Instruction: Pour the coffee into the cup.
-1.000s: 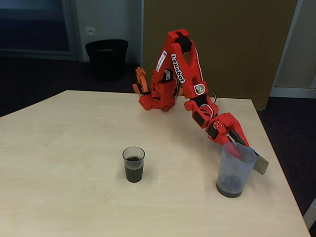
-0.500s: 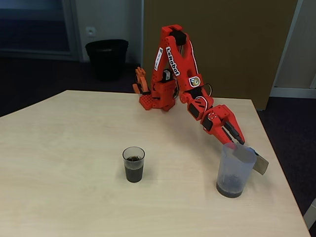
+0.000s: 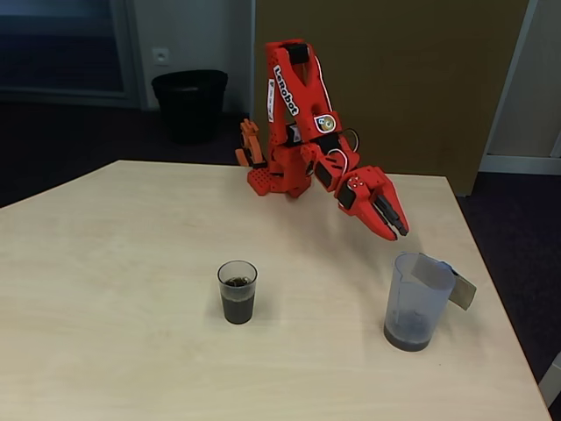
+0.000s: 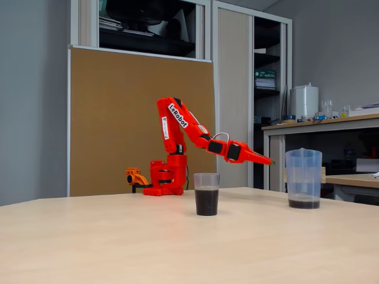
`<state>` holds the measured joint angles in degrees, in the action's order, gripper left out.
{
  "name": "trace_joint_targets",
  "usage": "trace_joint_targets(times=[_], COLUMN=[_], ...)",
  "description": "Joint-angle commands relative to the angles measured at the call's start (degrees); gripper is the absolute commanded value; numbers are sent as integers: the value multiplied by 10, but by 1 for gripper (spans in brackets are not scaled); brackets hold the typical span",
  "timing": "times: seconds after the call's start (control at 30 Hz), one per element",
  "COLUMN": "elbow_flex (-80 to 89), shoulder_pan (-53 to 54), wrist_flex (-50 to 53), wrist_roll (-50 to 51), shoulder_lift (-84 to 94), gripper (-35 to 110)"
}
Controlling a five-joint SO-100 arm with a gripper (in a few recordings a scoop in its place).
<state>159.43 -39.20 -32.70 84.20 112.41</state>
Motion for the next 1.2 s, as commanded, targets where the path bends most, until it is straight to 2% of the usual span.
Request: trace_joint_targets(times=[0.0, 0.2, 0.4, 0.53, 0.73, 0.97, 1.17], elbow_flex=[62, 193, 196, 196, 198, 206, 206], shoulder_pan=[-6, 15, 61, 127, 251, 304, 331], wrist_flex=[6, -19, 161, 224, 371, 626, 751], wrist_roll=[-22, -131, -327, -468, -657, -701, -751], shoulder_lift=[113, 258, 367, 377, 428, 533, 593], gripper=[5, 0, 0, 0, 0, 0, 0])
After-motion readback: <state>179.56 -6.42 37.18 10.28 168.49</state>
